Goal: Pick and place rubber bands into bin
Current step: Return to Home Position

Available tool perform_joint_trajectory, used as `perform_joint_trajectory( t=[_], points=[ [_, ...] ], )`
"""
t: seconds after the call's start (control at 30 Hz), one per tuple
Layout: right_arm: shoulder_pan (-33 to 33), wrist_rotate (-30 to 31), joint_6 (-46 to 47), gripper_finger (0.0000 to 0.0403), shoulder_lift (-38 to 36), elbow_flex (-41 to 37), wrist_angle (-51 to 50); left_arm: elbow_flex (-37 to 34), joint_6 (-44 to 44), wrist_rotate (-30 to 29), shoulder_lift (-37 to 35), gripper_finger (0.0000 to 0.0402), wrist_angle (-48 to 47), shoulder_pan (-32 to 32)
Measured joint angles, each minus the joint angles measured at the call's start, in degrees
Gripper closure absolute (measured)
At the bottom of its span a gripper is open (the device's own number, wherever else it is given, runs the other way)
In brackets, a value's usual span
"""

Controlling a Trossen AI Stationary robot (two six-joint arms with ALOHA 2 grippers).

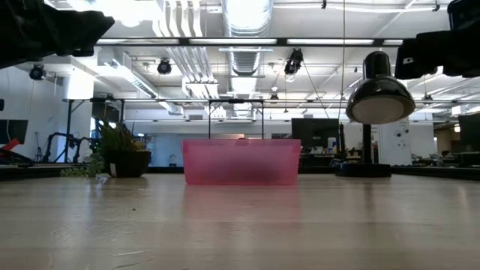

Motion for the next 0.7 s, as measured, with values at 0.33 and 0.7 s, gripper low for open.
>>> perform_joint_trajectory(
  t=[0.33,0.7],
  points=[
    [0.8,1.5,1.7,0.0328,0.0,0.0,-0.1,0.0,0.0,-0.9,0.3,0.0249,0.0,0.0],
    [0.8,3.1,2.1,0.0316,3.1,0.0,-0.3,0.0,0.0,-0.9,0.8,0.0249,0.0,0.0]
  ],
)
